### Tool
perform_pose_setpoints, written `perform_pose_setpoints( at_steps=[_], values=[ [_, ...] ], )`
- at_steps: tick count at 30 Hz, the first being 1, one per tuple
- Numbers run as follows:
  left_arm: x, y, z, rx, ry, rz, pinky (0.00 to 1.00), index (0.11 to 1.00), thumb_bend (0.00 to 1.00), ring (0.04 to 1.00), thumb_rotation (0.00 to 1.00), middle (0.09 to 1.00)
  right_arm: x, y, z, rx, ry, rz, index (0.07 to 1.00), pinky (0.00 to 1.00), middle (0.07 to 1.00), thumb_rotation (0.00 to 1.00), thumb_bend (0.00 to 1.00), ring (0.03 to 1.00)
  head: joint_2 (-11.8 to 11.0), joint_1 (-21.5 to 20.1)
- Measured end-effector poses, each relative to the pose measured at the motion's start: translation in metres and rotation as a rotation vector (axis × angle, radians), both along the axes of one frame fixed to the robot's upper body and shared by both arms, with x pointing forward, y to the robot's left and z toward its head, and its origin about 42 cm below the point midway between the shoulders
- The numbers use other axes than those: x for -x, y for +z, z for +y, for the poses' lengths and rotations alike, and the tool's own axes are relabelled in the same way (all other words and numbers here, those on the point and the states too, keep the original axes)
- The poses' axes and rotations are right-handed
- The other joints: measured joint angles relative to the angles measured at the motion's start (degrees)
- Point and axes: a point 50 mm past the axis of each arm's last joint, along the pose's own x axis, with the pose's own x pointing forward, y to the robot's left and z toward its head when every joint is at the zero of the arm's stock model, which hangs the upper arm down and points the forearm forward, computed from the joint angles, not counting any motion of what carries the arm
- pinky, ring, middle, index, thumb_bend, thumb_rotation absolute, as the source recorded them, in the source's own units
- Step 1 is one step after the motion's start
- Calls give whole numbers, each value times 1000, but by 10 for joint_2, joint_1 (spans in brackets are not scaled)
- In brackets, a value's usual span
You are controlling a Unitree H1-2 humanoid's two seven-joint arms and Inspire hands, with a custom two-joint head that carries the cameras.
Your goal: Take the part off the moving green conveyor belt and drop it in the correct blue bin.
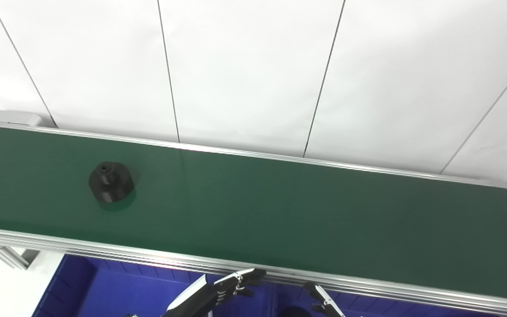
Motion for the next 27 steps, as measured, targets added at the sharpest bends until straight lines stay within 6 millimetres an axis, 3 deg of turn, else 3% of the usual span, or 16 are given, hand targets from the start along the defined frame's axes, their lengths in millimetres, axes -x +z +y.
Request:
perform_pose_setpoints(
  at_steps=[4,5,7,10,15,20,27],
  values=[
    [5,-2,2,-6,1,12,835,907,512,902,395,929,6,2,-1,0,5,1,931,852,957,831,439,933,10,-1],
    [6,-3,2,-5,2,14,835,907,513,903,387,929,7,2,-1,3,-1,-1,910,818,935,790,451,905,10,-1],
    [7,-2,1,-4,0,14,833,908,513,904,380,931,6,7,-3,21,-23,-37,846,712,864,636,524,817,15,0],
    [7,1,0,-6,-1,-1,837,910,516,906,379,933,-1,24,-6,47,-96,-142,776,635,777,396,644,732,21,-3],
    [2,1,-3,-9,-3,-8,845,915,517,908,372,936,-52,64,-5,38,-131,-369,724,627,723,293,696,698,19,-3],
    [2,-2,-3,-12,8,1,839,917,514,908,391,938,-109,108,1,4,-145,-565,736,643,713,231,706,680,19,3],
    [3,-2,-2,-27,13,-2,847,918,512,916,389,941,-153,151,25,4,-92,-681,739,594,706,184,752,643,24,5]
  ],
)
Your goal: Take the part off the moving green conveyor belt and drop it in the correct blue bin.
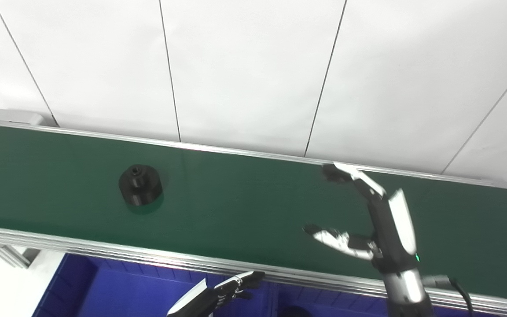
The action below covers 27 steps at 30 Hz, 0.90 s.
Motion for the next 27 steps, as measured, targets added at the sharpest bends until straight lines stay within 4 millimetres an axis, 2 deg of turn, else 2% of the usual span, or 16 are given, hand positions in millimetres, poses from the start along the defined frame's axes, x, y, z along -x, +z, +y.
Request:
perform_pose_setpoints(
  at_steps=[5,8,11,15,20,27],
  values=[
    [0,0,1,-4,2,-1,841,918,506,911,400,937,-31,12,15,76,15,6,783,637,743,167,797,703,3,-1],
    [1,0,2,-6,8,-2,844,916,507,910,401,937,-41,7,26,132,29,31,803,679,780,196,795,751,4,0],
    [1,2,0,-5,-3,-9,843,915,503,907,394,936,-50,-12,41,193,36,96,827,712,814,256,785,784,6,1],
    [1,4,-4,1,-17,-15,843,915,513,907,389,938,-63,-41,60,278,43,195,841,711,836,235,846,804,7,2],
    [2,4,-4,6,-15,-12,850,916,523,912,379,941,-79,-66,75,340,39,264,872,721,858,240,876,826,10,7],
    [4,5,-3,8,-14,-15,850,920,533,915,396,943,-95,-91,95,394,44,321,894,737,858,264,905,827,14,12]
  ],
)
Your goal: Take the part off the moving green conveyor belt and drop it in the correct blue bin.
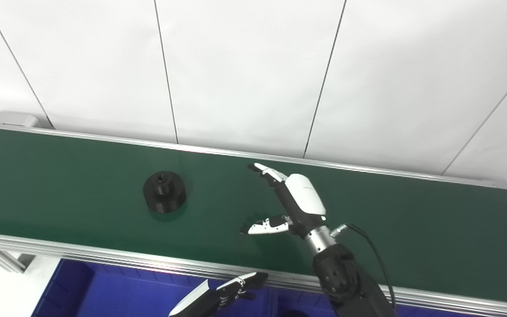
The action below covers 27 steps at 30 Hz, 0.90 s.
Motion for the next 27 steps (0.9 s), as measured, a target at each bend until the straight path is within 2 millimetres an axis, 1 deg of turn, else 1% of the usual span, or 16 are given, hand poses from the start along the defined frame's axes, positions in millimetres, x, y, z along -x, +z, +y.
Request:
perform_pose_setpoints(
  at_steps=[10,12,14,18,24,27],
  values=[
    [7,-1,2,-2,4,10,862,921,534,921,409,945,-6,-26,12,56,29,66,871,766,854,287,920,829,8,4],
    [8,-1,2,-1,4,11,860,919,537,920,414,945,-9,-26,16,52,25,62,870,780,854,297,920,833,9,4],
    [8,0,2,0,4,9,860,919,537,919,416,944,-12,-26,20,61,28,59,874,798,855,329,919,838,10,5],
    [9,2,2,-1,3,0,864,921,535,922,420,947,-16,-25,27,72,25,50,887,800,863,362,912,841,12,6],
    [12,2,3,-1,3,3,867,918,532,923,407,945,-19,-29,35,90,18,52,903,831,878,371,907,857,15,7],
    [14,2,3,0,4,7,847,912,544,908,396,937,-22,-29,38,94,5,44,902,819,875,364,911,853,17,10]
  ],
)
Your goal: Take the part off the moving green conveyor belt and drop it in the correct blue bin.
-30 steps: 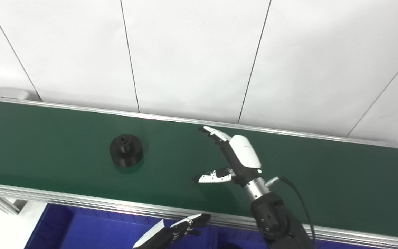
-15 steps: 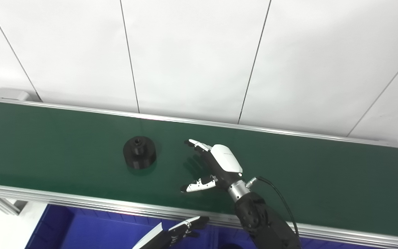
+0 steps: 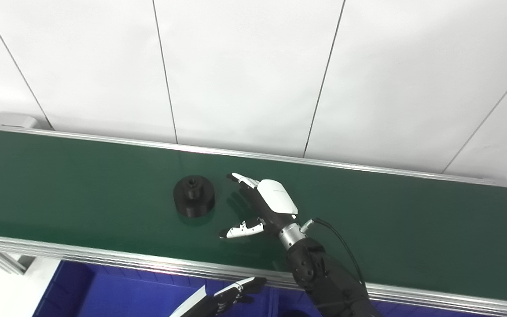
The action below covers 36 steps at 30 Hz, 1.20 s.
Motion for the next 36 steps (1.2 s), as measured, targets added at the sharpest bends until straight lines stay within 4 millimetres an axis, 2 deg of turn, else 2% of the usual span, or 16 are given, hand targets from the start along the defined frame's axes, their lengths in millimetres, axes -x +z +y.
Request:
perform_pose_setpoints(
  at_steps=[9,14,17,21,25,26,27,28,29,31,36],
  values=[
    [9,0,0,6,5,10,851,909,547,910,389,932,-15,3,9,46,-26,-8,937,825,894,382,953,859,4,3],
    [10,5,0,10,3,-5,859,904,559,913,392,928,-18,5,24,76,-42,-13,933,785,893,296,998,843,4,7],
    [13,6,1,11,6,-4,858,901,567,912,379,928,-22,12,34,101,-40,-25,902,744,852,230,991,804,7,12],
    [18,8,4,23,20,-1,850,903,569,910,375,934,-23,16,45,127,-31,-23,781,653,730,52,912,691,9,15],
    [20,8,8,23,29,3,867,909,576,923,382,941,-24,22,55,126,-16,-13,665,562,623,2,887,599,11,14],
    [20,8,9,26,33,3,869,911,579,925,388,943,-23,22,56,120,-17,-10,631,513,571,0,767,569,12,13],
    [19,8,9,31,36,4,870,912,581,926,391,943,-23,22,56,118,-17,-9,618,490,542,0,695,555,12,12],
    [19,8,10,33,39,3,872,913,582,927,394,944,-23,22,56,117,-18,-8,551,450,505,0,596,511,12,12],
    [19,8,10,33,40,3,871,913,580,927,395,944,-23,21,56,115,-19,-6,519,431,504,0,544,464,12,12],
    [19,8,11,32,42,3,872,913,578,927,396,944,-23,21,55,114,-22,-6,505,425,505,0,530,453,13,11],
    [18,9,12,30,42,1,875,914,579,929,401,945,-21,16,48,97,-47,-6,477,331,519,0,518,446,14,8]
  ],
)
